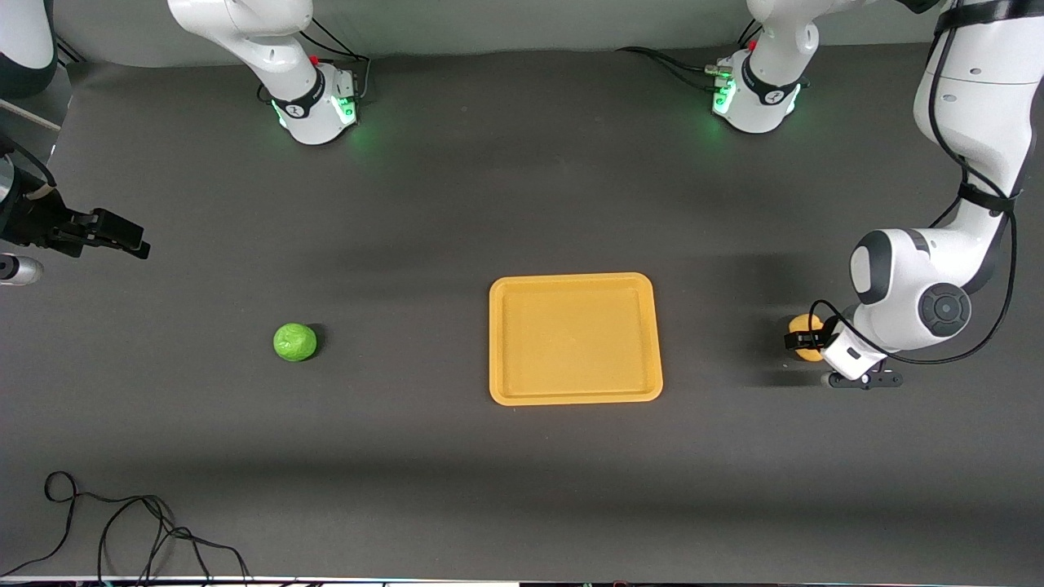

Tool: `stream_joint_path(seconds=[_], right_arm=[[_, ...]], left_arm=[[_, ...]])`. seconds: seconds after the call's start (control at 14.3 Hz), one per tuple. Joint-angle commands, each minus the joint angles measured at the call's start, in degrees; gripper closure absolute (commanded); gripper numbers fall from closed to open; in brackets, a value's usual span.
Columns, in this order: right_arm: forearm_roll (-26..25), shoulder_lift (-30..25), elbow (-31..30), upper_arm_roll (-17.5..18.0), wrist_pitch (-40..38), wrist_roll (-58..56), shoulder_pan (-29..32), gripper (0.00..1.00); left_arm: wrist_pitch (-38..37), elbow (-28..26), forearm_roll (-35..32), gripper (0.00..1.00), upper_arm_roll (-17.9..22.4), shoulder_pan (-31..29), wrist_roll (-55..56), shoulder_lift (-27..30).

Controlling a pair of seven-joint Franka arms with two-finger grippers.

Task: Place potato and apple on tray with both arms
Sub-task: 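Lower the left gripper over the yellow potato, then close the left gripper on the potato and lift it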

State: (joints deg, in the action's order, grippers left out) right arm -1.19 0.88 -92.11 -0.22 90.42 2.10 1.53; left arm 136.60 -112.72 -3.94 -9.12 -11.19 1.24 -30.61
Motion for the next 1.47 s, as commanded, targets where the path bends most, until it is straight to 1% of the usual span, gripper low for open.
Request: stream_joint_path(seconds=[0.0,0.07,0.14,0.21,0.35,0.42,0.49,0.56,0.7,0.84,0.98,1.05,1.19,1.4], right_arm=[[0.8,0.3,1.1,0.2,-0.2,-0.7,0.2,0.00],[0.9,0.2,1.1,0.2,-0.2,-0.9,0.3,0.00],[0.9,0.0,1.1,0.1,-0.2,-1.0,0.3,0.00],[0.8,0.1,1.1,0.1,-0.2,-1.0,0.3,0.00],[0.9,0.3,1.1,0.2,-0.2,-1.0,0.2,0.00],[0.9,0.3,1.0,0.2,-0.2,-1.0,0.2,0.00],[1.0,0.2,0.8,0.2,-0.2,-1.0,0.2,0.00],[0.9,0.1,0.8,0.2,-0.2,-1.0,0.2,0.00],[0.9,0.1,0.7,0.2,-0.1,-1.0,0.2,0.00],[0.9,0.0,0.8,0.2,0.0,-0.9,0.2,0.00],[0.9,0.1,0.8,0.2,0.0,-0.9,0.1,0.00],[0.9,0.1,0.8,0.3,0.2,-0.9,0.2,0.00],[0.9,0.0,0.8,0.2,0.2,-0.9,0.1,0.00],[0.9,0.0,0.8,0.2,0.2,-0.9,0.1,0.00]], left_arm=[[-3.8,-0.7,-1.0,0.75,-0.2,-0.2,1.2,1.5],[-5.5,-0.5,-0.8,0.86,-0.4,-0.2,1.1,3.0],[-7.8,-0.2,-0.2,0.91,-0.7,0.3,1.1,5.0],[-9.7,0.0,0.7,0.93,-1.6,0.6,1.0,7.6],[-14.9,3.8,4.5,0.93,-7.8,0.8,4.5,11.2],[-19.0,7.2,4.3,0.93,-10.8,2.0,11.2,11.4],[-22.0,10.0,3.9,0.92,-12.3,4.0,16.5,11.1],[-22.3,11.0,3.0,0.92,-12.5,7.5,20.3,10.8],[-20.7,11.8,1.7,0.93,-12.5,12.9,23.4,9.6],[-13.5,11.3,1.5,0.93,-12.5,15.3,28.4,6.0],[-6.5,10.9,1.4,0.93,-12.4,17.2,30.0,1.5],[-4.4,10.9,1.4,0.93,-12.2,17.7,30.1,-0.2],[-3.4,10.9,0.2,0.93,-12.1,18.3,32.8,-2.5],[-3.3,10.9,-2.9,0.93,-12.0,21.5,38.7,-3.4]])
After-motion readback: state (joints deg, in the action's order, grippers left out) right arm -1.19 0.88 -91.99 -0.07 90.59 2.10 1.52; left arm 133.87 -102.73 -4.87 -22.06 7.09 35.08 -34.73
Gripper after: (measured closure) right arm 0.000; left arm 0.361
